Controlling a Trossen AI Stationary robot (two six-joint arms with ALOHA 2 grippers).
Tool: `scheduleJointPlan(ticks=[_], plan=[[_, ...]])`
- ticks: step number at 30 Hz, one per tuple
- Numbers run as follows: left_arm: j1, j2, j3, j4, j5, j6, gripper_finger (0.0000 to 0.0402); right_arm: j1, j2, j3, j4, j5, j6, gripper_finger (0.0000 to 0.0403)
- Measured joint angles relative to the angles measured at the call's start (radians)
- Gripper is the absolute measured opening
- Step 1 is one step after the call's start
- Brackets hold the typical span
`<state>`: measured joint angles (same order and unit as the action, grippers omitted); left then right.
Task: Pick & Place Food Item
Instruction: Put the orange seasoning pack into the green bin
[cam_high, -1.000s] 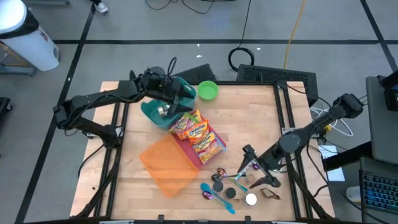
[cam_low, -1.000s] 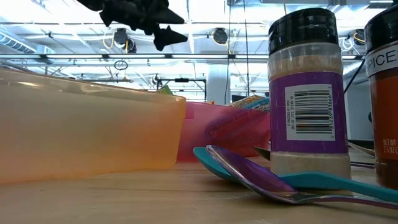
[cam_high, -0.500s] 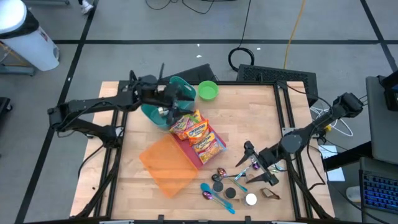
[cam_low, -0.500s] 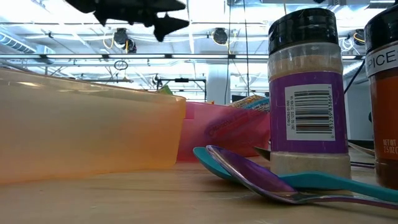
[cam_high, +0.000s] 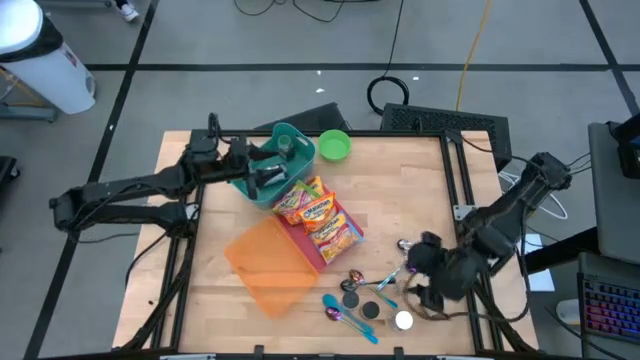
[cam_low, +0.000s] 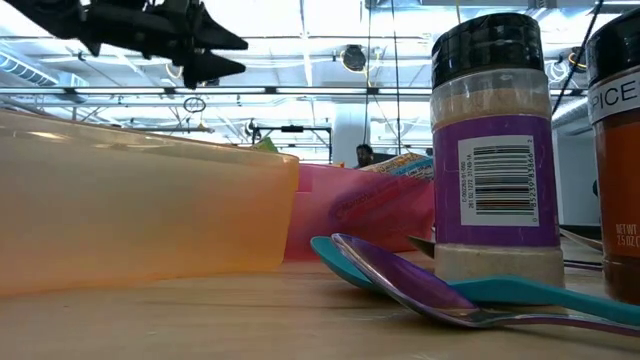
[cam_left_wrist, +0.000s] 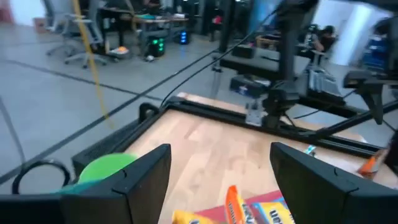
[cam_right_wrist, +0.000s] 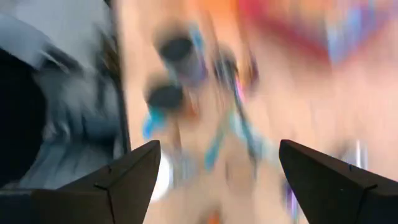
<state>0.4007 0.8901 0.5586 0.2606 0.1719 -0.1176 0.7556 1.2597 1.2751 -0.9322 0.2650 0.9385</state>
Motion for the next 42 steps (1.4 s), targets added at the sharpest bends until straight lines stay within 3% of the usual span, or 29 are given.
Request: scheduleJointPlan(ticks=[3, 8, 16, 24, 32, 39, 42], plan=[[0.000, -0.003, -0.009, 0.004, -0.015, -0.020, 0.0277, 0.018, 0.086, 0.076, -0.188, -0.159, 0.251, 0.0313], [0.000, -0.001, -0.011, 0.006, -0.016, -0.035, 0.0276, 0.056, 0.175, 0.081, -0.203, -0.316, 0.481, 0.0295], [0.000, 0.000, -0.011, 0.005, -0.017, -0.036, 0.0286, 0.144, 0.277, 0.081, -0.207, -0.372, 0.606, 0.0286], [0.000, 0.000, -0.011, 0.003, -0.017, -0.042, 0.0274, 0.185, 0.280, 0.026, -0.178, -0.365, 0.673, 0.0262], [0.000, 0.000, -0.011, 0.005, -0.017, -0.044, 0.0288, 0.182, 0.280, -0.049, -0.081, -0.372, 0.635, 0.0167], [-0.001, 0.000, -0.011, 0.004, -0.017, -0.044, 0.0288, 0.153, 0.222, -0.049, -0.092, -0.409, 0.620, 0.0026], [-0.001, 0.000, -0.010, 0.004, -0.017, -0.044, 0.0283, 0.147, 0.165, -0.050, -0.103, -0.373, 0.623, 0.0009]])
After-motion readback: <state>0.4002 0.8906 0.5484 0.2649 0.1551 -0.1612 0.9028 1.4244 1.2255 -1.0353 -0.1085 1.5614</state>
